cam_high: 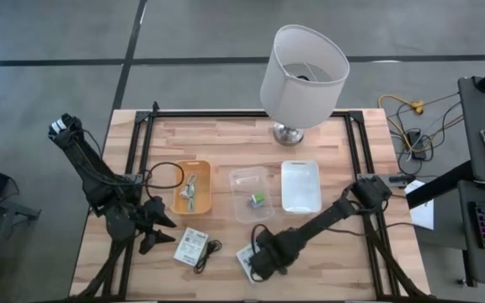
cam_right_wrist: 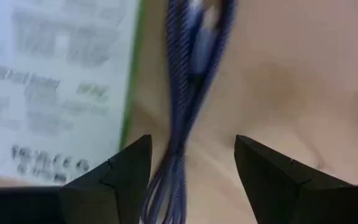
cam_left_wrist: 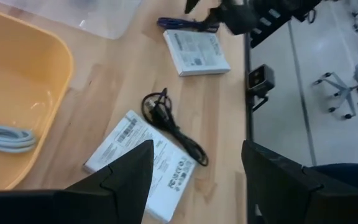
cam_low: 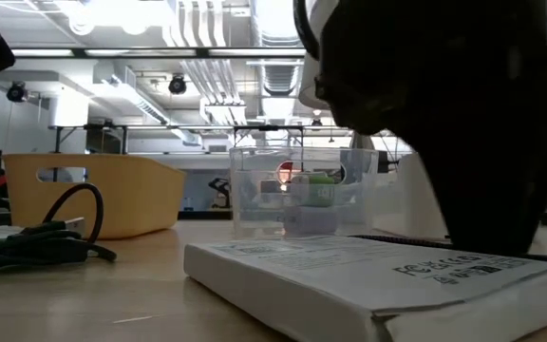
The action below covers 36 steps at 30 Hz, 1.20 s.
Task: Pick and place items into bin
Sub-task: Put the black violet charger cable into the orange bin
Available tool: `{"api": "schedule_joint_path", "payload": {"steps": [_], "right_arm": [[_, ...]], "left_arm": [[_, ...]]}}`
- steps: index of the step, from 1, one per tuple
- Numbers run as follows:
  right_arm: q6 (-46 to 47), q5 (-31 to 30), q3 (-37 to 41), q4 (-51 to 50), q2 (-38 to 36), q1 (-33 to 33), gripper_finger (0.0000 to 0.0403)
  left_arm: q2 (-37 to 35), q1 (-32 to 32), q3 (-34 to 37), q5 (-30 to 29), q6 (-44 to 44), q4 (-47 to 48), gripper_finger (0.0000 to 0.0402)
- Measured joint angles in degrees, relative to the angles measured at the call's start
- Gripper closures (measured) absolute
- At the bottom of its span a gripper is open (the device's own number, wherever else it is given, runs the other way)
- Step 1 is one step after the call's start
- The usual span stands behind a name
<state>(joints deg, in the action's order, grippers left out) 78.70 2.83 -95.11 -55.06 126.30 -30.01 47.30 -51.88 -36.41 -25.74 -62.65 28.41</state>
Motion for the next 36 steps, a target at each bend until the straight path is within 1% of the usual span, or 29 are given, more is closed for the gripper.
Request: {"api": "schedule_joint_path", "payload": {"steps": [8, 12, 17, 21, 27, 28, 31, 33, 36], "right_arm": [[4.0, 0.3, 2.0, 0.0, -0.2, 1.6, 0.0224], [3.8, -0.1, 2.4, 0.0, -0.2, 1.6, 0.0244], [2.3, -2.2, 2.1, 0.0, -0.2, 1.4, 0.0274], [-1.4, -4.6, 2.1, 0.1, 0.0, 1.3, 0.0311], [-7.1, -4.8, 2.1, 1.4, -0.3, 1.5, 0.0383], [-7.8, -4.9, 2.0, 2.3, -0.4, 1.5, 0.0386], [-9.4, -6.5, 1.3, 9.6, -2.0, 1.7, 0.0388], [-9.4, -9.1, 0.4, 14.1, -5.1, 2.4, 0.0389], [-10.2, -12.0, -0.6, 19.7, -9.9, 5.4, 0.0390]], "left_arm": [[-0.3, 0.0, -0.1, 0.0, -0.1, -3.9, 0.0174], [-0.3, 0.1, 0.0, 0.0, -0.1, -5.2, 0.0174], [-0.3, 0.1, 0.0, -0.3, -1.5, -5.5, 0.0174], [-0.2, 0.2, 0.0, -0.5, -1.6, -5.5, 0.0174], [-0.2, 0.2, 0.0, -0.7, -1.7, -5.8, 0.0174], [-0.2, 0.2, -0.1, -0.7, -1.7, -5.9, 0.0174], [-0.3, 0.1, -0.8, -0.9, -1.5, -6.5, 0.0174], [-0.6, 0.1, -2.1, -1.9, -1.0, -6.9, 0.0174], [-1.0, 0.1, -4.8, -3.3, 2.9, -7.4, 0.0174]]}}
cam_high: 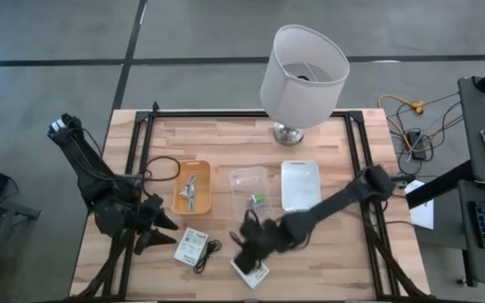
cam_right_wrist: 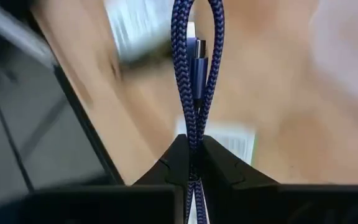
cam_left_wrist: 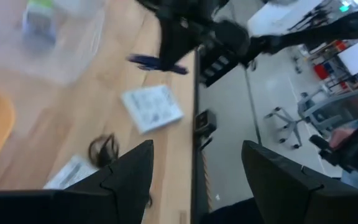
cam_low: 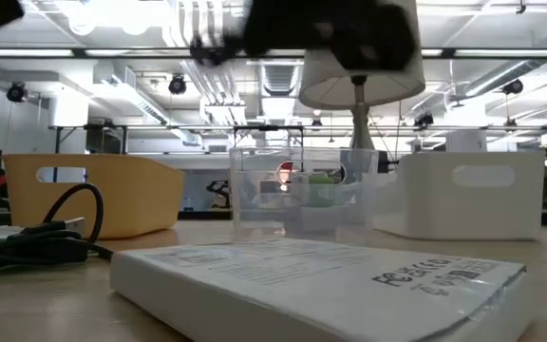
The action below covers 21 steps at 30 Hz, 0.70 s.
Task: Pick and place items into bin
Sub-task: Put the black violet charger cable into the orange bin
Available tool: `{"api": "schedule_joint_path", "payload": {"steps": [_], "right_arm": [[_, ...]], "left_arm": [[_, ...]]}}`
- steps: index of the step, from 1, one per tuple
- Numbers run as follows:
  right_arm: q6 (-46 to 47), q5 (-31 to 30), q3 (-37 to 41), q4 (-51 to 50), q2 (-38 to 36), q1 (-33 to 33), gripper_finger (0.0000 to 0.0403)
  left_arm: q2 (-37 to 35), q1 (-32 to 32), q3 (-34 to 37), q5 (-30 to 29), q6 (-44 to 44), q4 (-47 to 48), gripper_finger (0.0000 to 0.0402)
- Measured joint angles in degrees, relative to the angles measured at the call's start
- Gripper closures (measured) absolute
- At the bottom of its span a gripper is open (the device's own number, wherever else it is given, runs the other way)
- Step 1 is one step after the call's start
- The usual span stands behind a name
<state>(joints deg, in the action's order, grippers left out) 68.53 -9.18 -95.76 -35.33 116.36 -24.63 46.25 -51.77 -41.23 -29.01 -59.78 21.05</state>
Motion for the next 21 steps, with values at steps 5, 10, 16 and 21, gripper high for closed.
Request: {"api": "schedule_joint_path", "payload": {"steps": [5, 10, 16, 21], "right_arm": [[-5.9, 2.9, -1.0, 10.0, -2.0, 9.5, 0.0390], [-7.1, 7.8, -4.5, 19.0, 0.6, 18.2, 0.0390], [-9.1, 16.0, -15.9, 21.1, 11.0, 23.0, 0.0390], [-12.7, 13.3, -30.6, 14.5, 20.9, 23.3, 0.0390]], "left_arm": [[-0.2, 0.0, -2.6, -3.0, 6.1, 1.7, 0.0174], [-0.4, 0.0, -2.5, -3.1, 4.7, 6.0, 0.0174], [-1.0, 0.0, -2.4, -5.6, 4.6, 12.1, 0.0174], [-1.5, 0.0, -2.4, -8.9, 3.9, 16.2, 0.0174]]}}
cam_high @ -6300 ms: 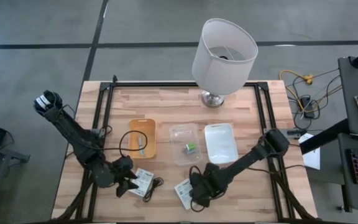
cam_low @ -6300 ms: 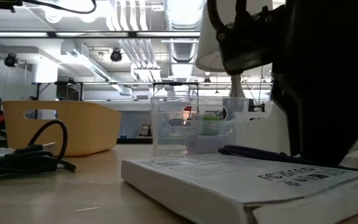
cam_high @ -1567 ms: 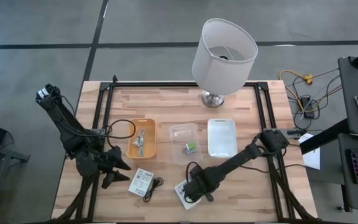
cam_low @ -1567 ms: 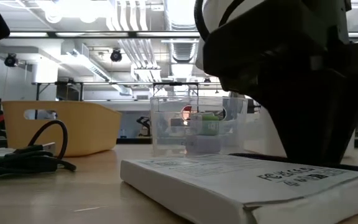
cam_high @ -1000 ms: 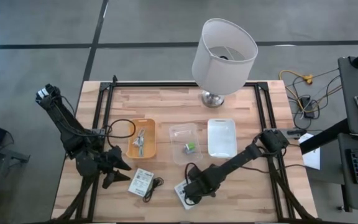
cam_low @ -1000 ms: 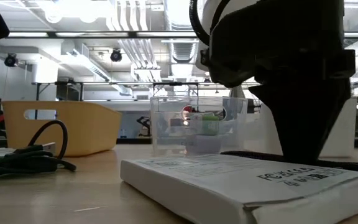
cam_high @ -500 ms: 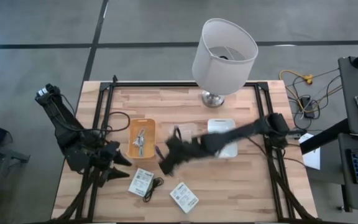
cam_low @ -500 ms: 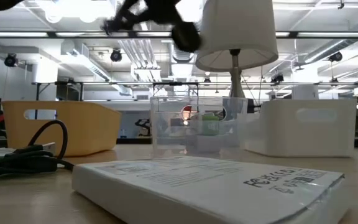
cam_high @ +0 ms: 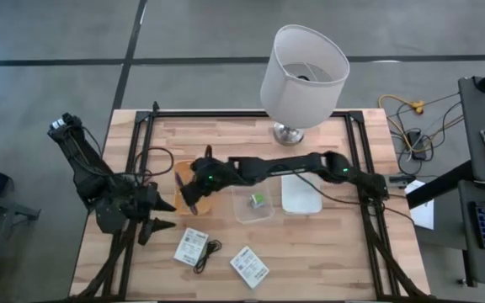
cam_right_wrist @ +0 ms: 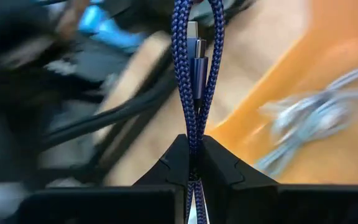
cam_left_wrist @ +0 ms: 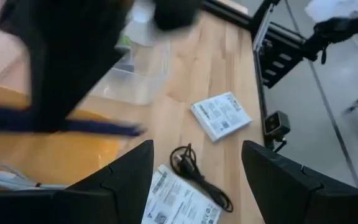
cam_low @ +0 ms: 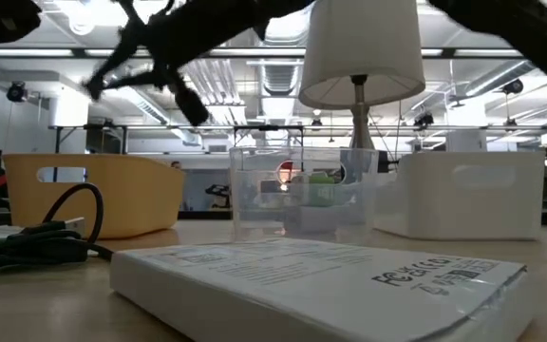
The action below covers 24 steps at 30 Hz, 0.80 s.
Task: Pick and place items into bin
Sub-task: Put the black violet charger cable into the orange bin, then put the black charger cable into the orange bin
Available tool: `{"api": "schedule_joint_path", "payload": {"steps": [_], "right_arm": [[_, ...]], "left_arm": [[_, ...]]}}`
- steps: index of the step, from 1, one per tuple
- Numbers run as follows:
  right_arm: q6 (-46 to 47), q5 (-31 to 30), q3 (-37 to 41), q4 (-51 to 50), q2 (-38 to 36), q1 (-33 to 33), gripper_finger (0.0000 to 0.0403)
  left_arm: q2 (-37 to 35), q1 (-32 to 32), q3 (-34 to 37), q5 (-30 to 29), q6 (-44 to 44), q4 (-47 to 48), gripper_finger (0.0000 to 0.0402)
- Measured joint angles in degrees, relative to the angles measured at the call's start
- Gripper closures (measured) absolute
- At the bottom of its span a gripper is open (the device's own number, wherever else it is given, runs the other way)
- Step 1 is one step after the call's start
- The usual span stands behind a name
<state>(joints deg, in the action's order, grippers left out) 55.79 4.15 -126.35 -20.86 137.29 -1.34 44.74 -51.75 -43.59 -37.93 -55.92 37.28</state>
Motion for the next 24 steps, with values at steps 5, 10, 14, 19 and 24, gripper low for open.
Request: {"api": "schedule_joint_path", "payload": {"steps": [5, 10, 14, 19, 24], "right_arm": [[-3.7, -5.7, -8.5, -9.5, 2.6, 0.5, 0.0390], [-1.7, -5.9, -6.0, -10.1, 2.2, 1.1, 0.0366], [-1.7, -5.9, -5.8, -9.6, 2.1, 1.6, 0.0305], [-5.2, -5.1, -6.4, -10.4, 2.0, 0.8, 0.0231], [-20.7, -4.8, -6.5, -16.6, -1.9, -2.1, 0.0195]], "left_arm": [[-0.9, 0.0, 0.1, -0.5, -6.3, 5.6, 0.0174], [-1.2, 0.0, 0.2, -1.7, -9.7, 9.9, 0.0174], [-0.9, 0.0, 0.2, -1.8, -9.8, 9.8, 0.0174], [-0.6, 0.0, 0.2, -1.4, -9.8, 9.8, 0.0174], [-0.6, 0.0, 1.0, 2.3, -10.2, 9.5, 0.0174]]}}
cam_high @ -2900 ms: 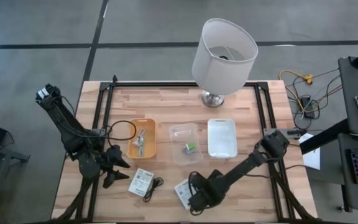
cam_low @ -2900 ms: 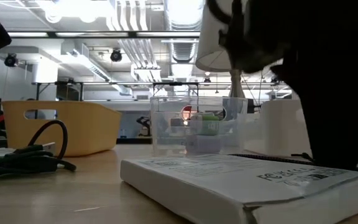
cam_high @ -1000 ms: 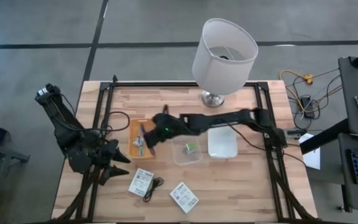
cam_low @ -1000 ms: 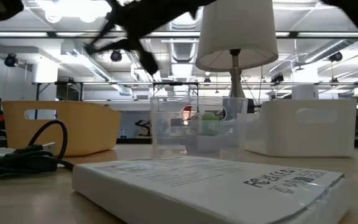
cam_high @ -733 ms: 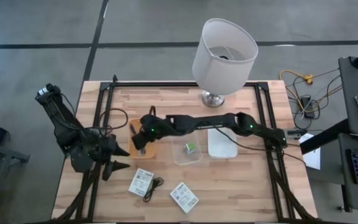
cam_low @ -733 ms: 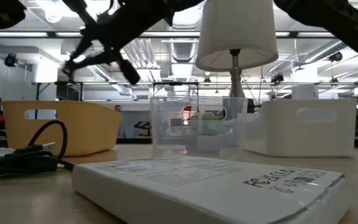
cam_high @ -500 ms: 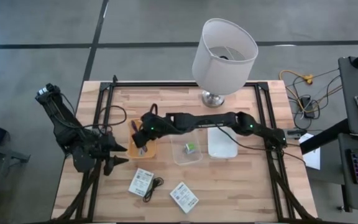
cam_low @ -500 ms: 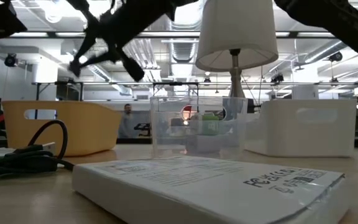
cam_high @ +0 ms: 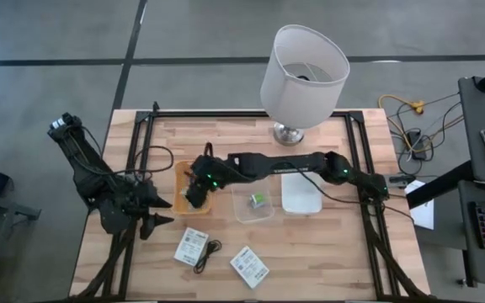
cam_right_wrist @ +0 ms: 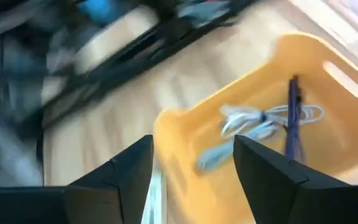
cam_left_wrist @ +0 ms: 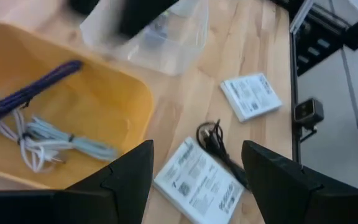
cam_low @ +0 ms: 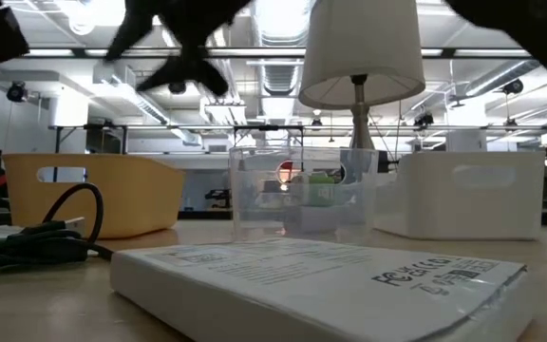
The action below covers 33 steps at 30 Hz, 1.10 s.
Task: Pick and place items into bin
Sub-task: Put the black charger cable into the orange bin
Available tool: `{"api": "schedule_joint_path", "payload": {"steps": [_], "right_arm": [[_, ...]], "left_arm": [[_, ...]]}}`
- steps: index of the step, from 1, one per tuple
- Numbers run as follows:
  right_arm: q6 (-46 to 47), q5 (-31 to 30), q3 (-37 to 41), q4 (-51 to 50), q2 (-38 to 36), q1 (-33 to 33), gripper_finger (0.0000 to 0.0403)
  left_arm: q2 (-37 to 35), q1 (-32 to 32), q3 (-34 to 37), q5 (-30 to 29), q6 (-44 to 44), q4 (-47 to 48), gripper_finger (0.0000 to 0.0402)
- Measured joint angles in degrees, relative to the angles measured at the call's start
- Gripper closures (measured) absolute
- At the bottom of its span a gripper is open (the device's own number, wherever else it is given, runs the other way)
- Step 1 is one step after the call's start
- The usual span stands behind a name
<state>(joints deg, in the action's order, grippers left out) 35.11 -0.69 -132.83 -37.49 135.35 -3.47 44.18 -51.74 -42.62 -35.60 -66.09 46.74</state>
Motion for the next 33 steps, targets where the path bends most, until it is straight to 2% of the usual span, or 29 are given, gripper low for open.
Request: {"api": "schedule_joint_path", "payload": {"steps": [3, 6, 10, 14, 17, 20, 23, 29, 33], "right_arm": [[-16.3, 0.1, -0.2, -10.7, -3.7, -3.9, 0.0192], [-31.2, -3.0, 0.3, -20.4, -5.2, -9.0, 0.0195], [-47.1, -3.6, 3.1, -20.8, -4.1, -13.9, 0.0198], [-52.6, -4.0, 5.1, -16.0, -0.9, -15.3, 0.0198], [-58.8, -4.0, 5.6, -12.9, 0.8, -16.2, 0.0197], [-63.7, -0.6, 5.9, -10.5, 2.0, -17.0, 0.0197], [-63.9, 1.9, 6.1, -6.9, 3.9, -17.5, 0.0198], [-63.4, 2.5, 4.4, 1.3, 7.2, -18.0, 0.0202], [-60.8, 5.0, 3.3, 1.7, 9.5, -17.6, 0.0207]], "left_arm": [[1.4, 0.0, 1.1, 3.3, -1.1, -1.1, 0.0174], [4.2, 0.0, 1.5, 4.6, -1.1, -3.8, 0.0174], [8.4, 0.0, 1.5, 6.1, -1.0, -6.6, 0.0174], [12.2, 0.0, 1.5, 9.7, -1.9, -12.9, 0.0174], [14.6, 0.0, 1.3, 10.1, -3.9, -15.6, 0.0174], [16.6, 0.0, 0.7, 10.1, -4.1, -15.9, 0.0174], [17.6, 0.0, 0.3, 10.1, -4.2, -15.9, 0.0174], [16.8, -0.1, 0.0, 11.2, -4.2, -16.8, 0.0174], [15.6, -0.1, 0.0, 11.1, -4.2, -17.6, 0.0174]]}}
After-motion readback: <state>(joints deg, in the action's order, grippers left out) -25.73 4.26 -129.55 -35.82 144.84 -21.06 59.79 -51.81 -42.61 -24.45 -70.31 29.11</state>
